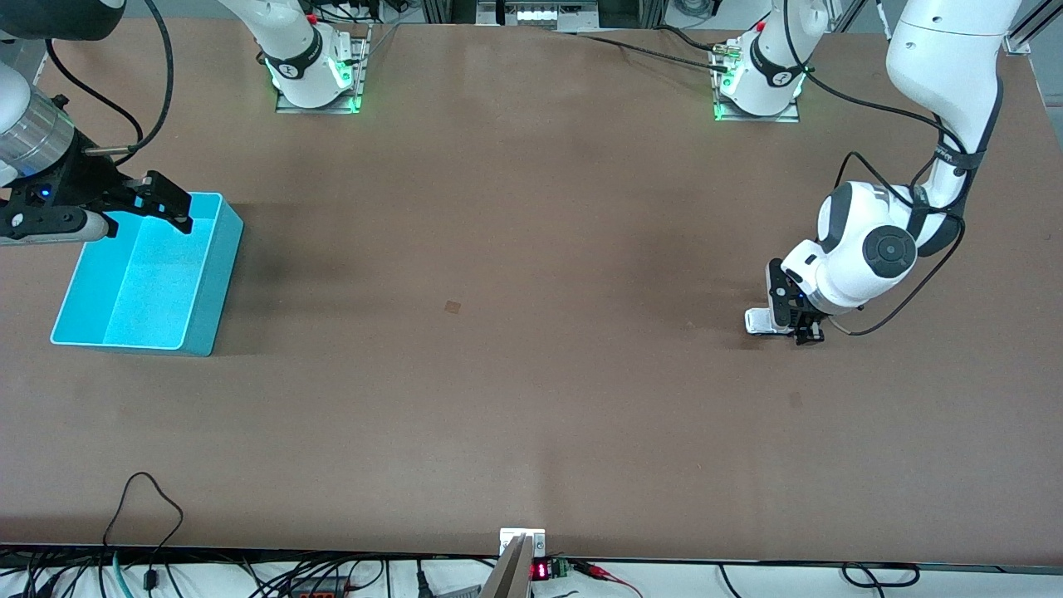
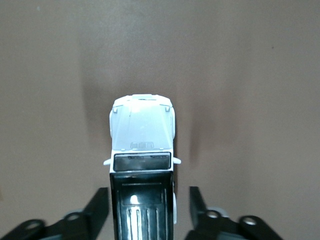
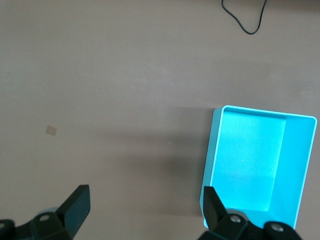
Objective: Wind and store white jeep toy
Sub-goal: 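Close the left gripper on the white toy jeep's body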
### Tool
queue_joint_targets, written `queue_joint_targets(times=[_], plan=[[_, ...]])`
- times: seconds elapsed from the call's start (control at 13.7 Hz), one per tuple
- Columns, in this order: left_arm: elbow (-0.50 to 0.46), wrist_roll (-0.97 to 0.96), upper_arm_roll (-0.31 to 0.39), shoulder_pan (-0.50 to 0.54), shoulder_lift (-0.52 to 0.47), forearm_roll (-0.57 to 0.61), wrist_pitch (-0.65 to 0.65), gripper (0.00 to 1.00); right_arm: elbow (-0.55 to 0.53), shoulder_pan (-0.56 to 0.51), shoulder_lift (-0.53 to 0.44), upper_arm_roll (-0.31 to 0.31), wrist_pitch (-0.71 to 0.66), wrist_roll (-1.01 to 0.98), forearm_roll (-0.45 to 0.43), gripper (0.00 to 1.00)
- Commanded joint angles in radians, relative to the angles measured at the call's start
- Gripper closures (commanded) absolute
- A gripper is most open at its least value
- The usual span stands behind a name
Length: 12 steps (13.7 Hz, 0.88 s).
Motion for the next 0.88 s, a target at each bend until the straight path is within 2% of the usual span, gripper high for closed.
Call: queue_joint_targets(times=[0.0,0.07,0.36,0.8], plan=[[0.006,0.039,-0.002,0.006,0.027,0.016,0.024,0.75,-0.002,0.002,-0.005,0.001,0.004,-0.011,-0.009,0.0],[0.006,0.04,-0.002,0.004,0.03,0.016,0.023,0.82,-0.002,0.002,-0.005,0.001,0.004,-0.011,-0.009,0.0],[0.012,0.04,-0.002,0.001,0.03,0.016,0.015,0.88,-0.002,0.002,-0.005,0.001,0.004,-0.011,-0.009,0.0],[0.022,0.042,0.0,0.049,0.074,0.015,0.014,0.88,-0.002,0.002,-0.005,0.001,0.003,-0.011,-0.009,0.0]])
